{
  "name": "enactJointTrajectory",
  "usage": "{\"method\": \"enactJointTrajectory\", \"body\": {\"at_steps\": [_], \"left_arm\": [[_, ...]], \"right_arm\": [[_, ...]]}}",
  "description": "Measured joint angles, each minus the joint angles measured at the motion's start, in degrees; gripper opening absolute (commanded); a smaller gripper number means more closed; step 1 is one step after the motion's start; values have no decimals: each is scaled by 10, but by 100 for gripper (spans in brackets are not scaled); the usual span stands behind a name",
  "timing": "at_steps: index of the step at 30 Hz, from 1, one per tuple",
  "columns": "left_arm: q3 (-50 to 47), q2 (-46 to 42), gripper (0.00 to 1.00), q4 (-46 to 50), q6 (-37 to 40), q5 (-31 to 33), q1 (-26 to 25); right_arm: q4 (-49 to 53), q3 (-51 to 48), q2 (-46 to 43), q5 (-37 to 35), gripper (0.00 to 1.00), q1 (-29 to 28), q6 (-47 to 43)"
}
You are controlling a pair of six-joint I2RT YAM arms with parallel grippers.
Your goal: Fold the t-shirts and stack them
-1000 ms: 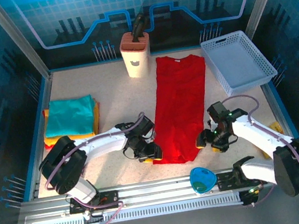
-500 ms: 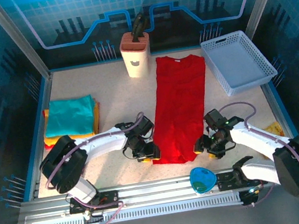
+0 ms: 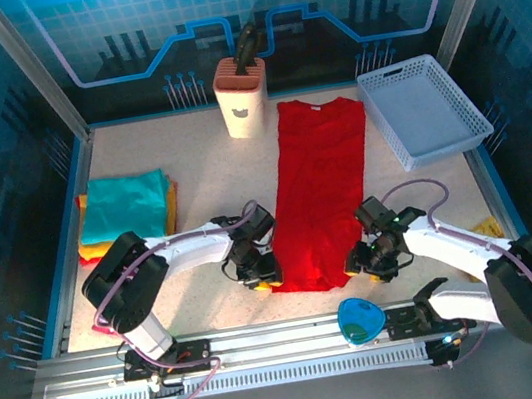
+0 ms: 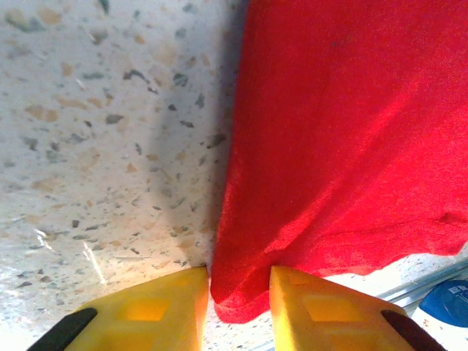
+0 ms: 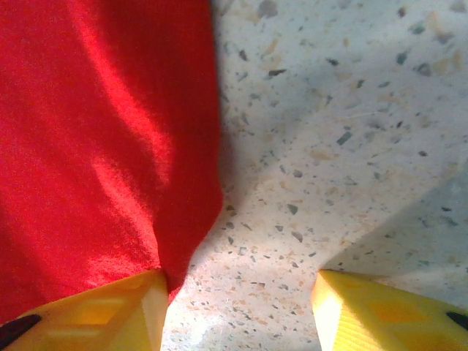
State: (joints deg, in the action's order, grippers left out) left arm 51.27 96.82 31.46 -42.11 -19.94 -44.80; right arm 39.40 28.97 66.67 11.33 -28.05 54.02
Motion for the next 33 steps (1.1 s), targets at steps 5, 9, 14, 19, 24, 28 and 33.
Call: {"method": "enactJointTrajectory", "body": {"at_steps": [5, 9, 14, 19, 24, 28, 33], "left_arm": [[5, 0, 38, -2, -1, -3, -3], [9, 0, 38, -2, 0, 0, -8], [17, 9, 35, 3, 0, 4, -9], [17, 12, 31, 5, 0, 7, -10], [19, 15, 24, 11, 0, 11, -10], [19, 17, 16, 14, -4, 16, -10], [23, 17, 3, 15, -14, 17, -12]], "right_arm": [[-12, 13, -10, -2, 59, -24, 2], [-14, 29, -17, -2, 60, -31, 5], [-16, 30, -11, -3, 60, -38, 11], [-31, 28, 7, 0, 60, -55, 24], [-68, 21, 38, 7, 47, -60, 36], [-76, 14, 46, 7, 28, -61, 46], [-84, 12, 40, 6, 4, -62, 49]]}}
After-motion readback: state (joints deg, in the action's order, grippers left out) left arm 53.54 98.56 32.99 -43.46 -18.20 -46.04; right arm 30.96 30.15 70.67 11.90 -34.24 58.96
